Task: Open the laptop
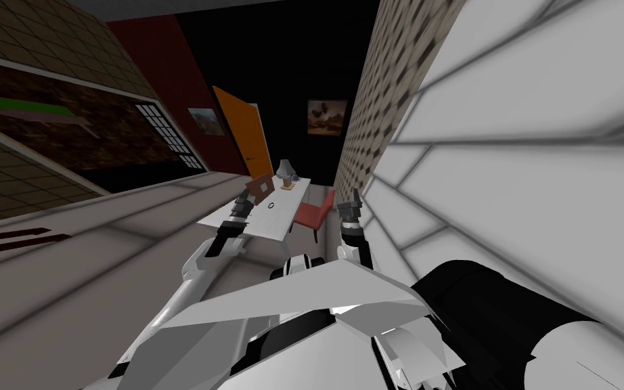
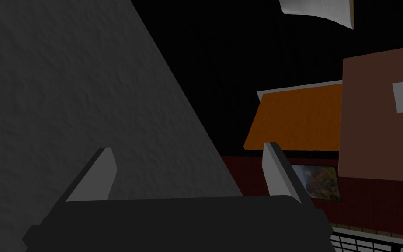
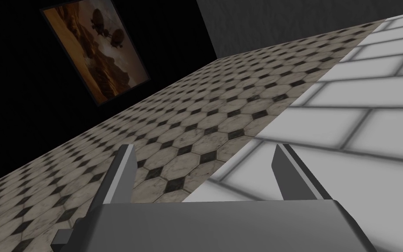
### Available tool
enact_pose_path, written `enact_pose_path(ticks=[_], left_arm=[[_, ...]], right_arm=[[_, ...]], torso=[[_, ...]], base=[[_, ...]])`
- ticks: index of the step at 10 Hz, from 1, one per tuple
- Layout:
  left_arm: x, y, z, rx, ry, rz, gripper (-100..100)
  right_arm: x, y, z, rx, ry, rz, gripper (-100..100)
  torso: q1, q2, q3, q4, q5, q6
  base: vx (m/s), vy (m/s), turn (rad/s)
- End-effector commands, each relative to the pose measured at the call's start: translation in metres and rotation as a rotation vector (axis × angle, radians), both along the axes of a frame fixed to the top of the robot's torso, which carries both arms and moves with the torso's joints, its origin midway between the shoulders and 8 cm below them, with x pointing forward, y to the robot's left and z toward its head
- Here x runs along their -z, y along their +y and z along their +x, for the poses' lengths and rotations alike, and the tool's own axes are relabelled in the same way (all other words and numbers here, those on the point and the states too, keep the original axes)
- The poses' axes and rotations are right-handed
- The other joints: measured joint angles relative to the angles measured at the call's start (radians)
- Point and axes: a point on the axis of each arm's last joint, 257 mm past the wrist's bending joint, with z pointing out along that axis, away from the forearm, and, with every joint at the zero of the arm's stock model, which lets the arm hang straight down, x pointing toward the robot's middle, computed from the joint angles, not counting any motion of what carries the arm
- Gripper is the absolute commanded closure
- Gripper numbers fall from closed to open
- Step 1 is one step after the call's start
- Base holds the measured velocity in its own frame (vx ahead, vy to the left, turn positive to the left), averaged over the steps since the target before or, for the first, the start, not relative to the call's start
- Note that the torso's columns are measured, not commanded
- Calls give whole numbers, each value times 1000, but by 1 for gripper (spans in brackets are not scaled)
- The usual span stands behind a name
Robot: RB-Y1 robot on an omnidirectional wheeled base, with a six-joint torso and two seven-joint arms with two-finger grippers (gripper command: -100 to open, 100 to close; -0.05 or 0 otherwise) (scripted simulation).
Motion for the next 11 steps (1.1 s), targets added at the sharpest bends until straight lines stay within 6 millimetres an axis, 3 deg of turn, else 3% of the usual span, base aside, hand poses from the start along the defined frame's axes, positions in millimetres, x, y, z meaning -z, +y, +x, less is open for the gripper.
enact_pose_path(ticks=[1,4,5,6,7,9,10,11], left_arm=[[7,2,18,-7,24,29,-100],[13,9,42,-22,50,67,-100],[25,15,46,-33,75,69,-100],[17,16,56,-36,69,86,-100],[29,21,58,-47,94,88,-100],[25,24,68,-54,94,105,-100],[34,28,70,-62,112,106,-100],[27,30,79,-69,108,122,-100]], right_arm=[[0,0,0,0,0,0,0],[0,0,0,0,0,0,0],[0,0,0,0,0,0,0],[0,0,0,0,0,0,0],[0,0,0,0,0,0,0],[0,0,0,0,0,0,0],[0,0,0,0,0,0,0],[0,0,0,0,0,0,0]], torso=[[0,0,0,0,0,-1],[0,0,0,0,0,0],[0,0,0,0,0,0],[0,0,0,0,0,-1],[0,0,0,0,0,0],[-2,1,0,0,0,0],[-1,0,0,0,0,0],[0,0,0,0,0,0]], base=[[2,35,-80],[6,42,-97],[5,46,-49],[6,46,-63],[5,39,-60],[-2,24,-41],[-1,31,-59],[7,38,-81]])
